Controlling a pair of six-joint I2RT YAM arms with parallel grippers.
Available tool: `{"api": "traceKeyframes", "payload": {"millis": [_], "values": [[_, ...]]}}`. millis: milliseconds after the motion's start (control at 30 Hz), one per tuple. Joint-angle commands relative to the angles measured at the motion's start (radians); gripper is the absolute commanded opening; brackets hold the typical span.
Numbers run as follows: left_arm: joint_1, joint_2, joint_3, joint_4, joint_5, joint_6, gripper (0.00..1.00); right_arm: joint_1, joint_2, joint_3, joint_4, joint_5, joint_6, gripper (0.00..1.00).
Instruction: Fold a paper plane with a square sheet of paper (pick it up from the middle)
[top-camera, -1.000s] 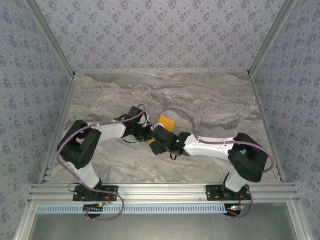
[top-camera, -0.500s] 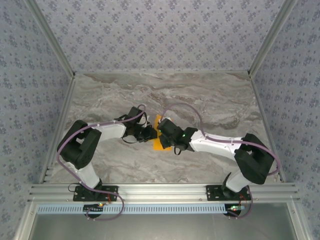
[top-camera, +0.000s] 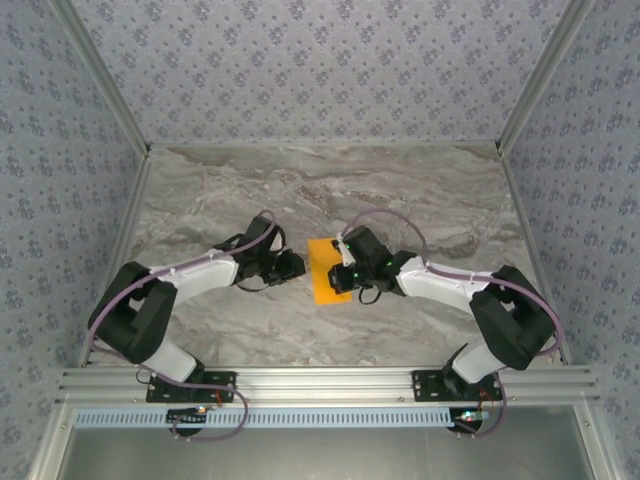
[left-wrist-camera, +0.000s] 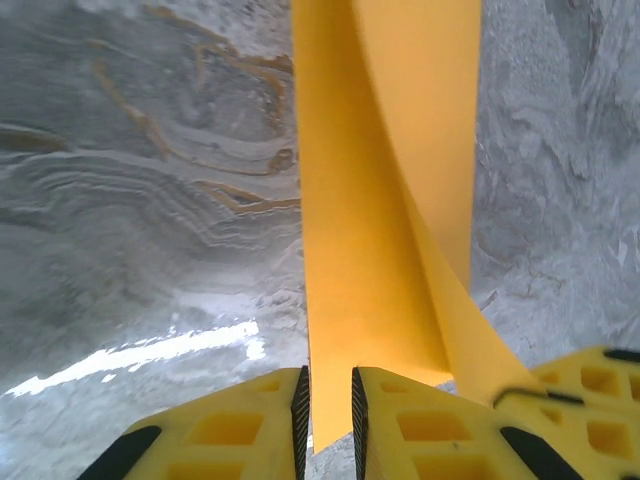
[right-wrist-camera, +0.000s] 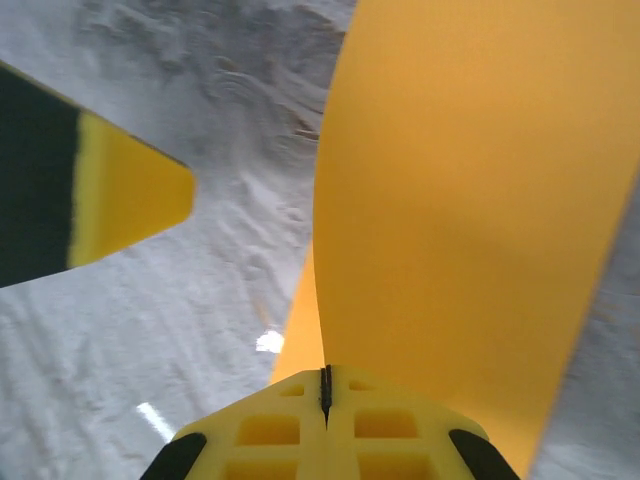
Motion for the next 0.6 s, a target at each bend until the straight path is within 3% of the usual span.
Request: {"api": "traceKeyframes", "payload": {"millis": [0,233,367,567], "values": [[-0.006,-0.052,-0.009,-0.034,-0.072,-0.061,0.22,0.007,-0.046,-0.020,0.050,-0.090,0.116,0.03],[-0.002,-0.106,-0.058,0.023,-0.100,-0.058,0.21,0.011,-0.012,-0.024,0.101,-0.143,0.262,0.02],[0.014,-0.073,-0.055,0.078,-0.074,-0.062,0.18,0.001,0.037,0.028,0.051,-0.138,0.262,0.02],[0.030,-0.036,-0.065,0.138,-0.062,-0.054,0.15,-0.023,0.140,0.104,0.022,-0.246,0.186,0.01]]}}
